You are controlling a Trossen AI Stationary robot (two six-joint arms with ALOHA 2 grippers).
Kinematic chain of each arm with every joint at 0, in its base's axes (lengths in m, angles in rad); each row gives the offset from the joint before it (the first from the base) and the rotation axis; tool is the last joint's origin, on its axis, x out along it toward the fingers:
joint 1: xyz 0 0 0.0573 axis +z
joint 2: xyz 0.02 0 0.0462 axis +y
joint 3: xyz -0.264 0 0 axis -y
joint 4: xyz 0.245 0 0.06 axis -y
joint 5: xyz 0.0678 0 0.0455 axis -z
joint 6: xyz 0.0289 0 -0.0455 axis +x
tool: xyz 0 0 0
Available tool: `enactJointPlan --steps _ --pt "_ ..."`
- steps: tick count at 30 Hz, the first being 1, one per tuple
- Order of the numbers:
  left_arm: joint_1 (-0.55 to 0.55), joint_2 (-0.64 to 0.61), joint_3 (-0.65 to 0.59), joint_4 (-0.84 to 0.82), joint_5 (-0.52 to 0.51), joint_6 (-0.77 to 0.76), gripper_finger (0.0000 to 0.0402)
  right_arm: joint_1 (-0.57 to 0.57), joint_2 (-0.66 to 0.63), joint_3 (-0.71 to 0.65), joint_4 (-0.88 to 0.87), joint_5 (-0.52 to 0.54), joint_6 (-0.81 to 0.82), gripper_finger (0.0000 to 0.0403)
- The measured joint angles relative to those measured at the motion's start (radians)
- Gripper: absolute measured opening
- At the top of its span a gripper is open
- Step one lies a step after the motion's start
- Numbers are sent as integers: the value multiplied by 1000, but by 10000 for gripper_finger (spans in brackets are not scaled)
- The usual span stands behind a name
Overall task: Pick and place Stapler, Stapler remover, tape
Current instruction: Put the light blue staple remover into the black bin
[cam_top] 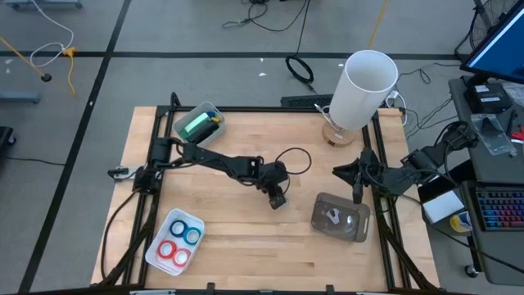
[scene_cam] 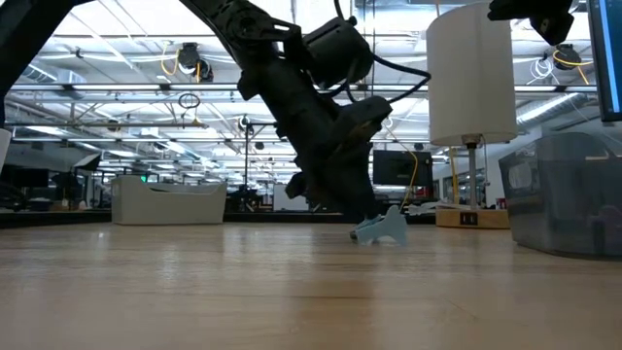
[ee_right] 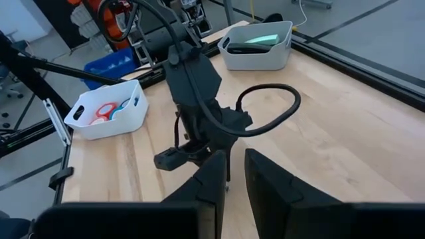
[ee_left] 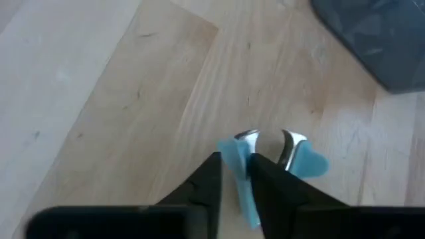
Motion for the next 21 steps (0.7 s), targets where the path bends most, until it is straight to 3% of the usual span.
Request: enactJointPlan --steps 6,12,18,21 --pt "0 6 0 13 -14 -14 9 0 0 0 1 0 6 47" --pt "7 -2 0 11 -9 -20 4 0 0 0 8 0 7 47" --pt "34 -52 0 96 65 -67 3 0 2 0 6 -6 8 47" --pt "37 -89 -1 92 84 -73 3 -1 3 0 9 -60 8 47"
